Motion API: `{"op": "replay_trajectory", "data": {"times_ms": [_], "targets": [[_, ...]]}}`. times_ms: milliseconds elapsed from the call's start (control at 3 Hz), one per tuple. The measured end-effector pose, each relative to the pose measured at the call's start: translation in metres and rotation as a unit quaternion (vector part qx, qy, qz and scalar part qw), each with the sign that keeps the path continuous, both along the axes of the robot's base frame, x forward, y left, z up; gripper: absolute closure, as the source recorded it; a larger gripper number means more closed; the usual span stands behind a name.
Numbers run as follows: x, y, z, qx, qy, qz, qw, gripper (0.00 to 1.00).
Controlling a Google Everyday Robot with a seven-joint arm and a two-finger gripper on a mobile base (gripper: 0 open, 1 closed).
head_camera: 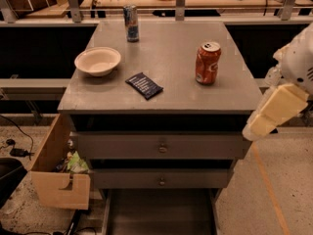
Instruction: Place rxbar blueberry into bottom drawer
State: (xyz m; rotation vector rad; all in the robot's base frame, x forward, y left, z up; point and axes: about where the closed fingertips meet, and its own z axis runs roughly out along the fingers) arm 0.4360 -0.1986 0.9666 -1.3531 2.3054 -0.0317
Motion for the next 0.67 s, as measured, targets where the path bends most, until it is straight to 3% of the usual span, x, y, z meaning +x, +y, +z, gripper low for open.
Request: {"op": "replay_trajectory", "data": {"times_ms": [333,667], "targets": [[-0.013,0.002,-0.034,0.046,-0.015,-0.046,0.9978,0.00],[-0.009,0.004,-0.058,0.089,-0.047,-0.066,0.9928,0.00]]}}
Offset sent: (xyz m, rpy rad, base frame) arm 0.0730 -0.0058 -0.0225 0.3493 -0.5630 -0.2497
